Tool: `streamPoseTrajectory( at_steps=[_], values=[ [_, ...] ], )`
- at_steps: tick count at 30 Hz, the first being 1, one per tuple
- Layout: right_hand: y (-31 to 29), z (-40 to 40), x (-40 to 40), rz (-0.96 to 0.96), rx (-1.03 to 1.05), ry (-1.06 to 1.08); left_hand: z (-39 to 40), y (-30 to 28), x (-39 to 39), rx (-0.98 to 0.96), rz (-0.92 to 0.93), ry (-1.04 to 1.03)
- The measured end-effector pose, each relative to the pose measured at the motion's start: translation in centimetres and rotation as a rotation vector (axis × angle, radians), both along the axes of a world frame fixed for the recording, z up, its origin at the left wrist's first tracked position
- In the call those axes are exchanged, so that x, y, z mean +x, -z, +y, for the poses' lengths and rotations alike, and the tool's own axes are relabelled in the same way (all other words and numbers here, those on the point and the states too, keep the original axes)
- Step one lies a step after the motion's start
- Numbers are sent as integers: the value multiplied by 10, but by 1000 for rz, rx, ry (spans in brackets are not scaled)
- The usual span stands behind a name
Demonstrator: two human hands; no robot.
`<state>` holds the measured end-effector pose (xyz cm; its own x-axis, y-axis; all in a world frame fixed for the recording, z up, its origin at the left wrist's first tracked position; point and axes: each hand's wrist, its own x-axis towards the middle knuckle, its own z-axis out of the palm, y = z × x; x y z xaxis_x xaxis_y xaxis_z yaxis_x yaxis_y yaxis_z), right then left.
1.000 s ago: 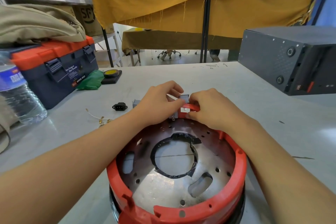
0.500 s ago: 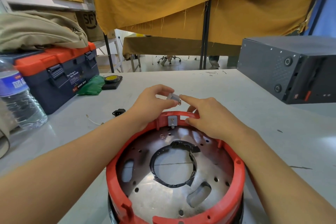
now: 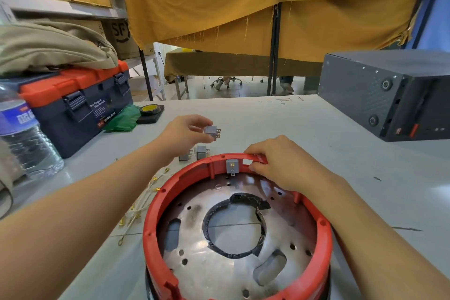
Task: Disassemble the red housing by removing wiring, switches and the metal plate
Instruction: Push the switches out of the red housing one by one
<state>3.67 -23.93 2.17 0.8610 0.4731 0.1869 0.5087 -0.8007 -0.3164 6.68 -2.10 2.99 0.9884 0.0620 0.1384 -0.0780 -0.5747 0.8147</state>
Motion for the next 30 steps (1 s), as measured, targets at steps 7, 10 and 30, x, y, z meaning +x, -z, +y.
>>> streamPoseTrajectory(
  at_steps=[7,10,30],
  values=[
    [-1,0,-1,11,4,9,-3,23,23,416,-95,100],
    [-2,1,-1,18,6,9,0,34,28,409,-110,123],
    [-2,1,-1,19,-19,-1,-2,20,12,302,-157,60]
  ],
)
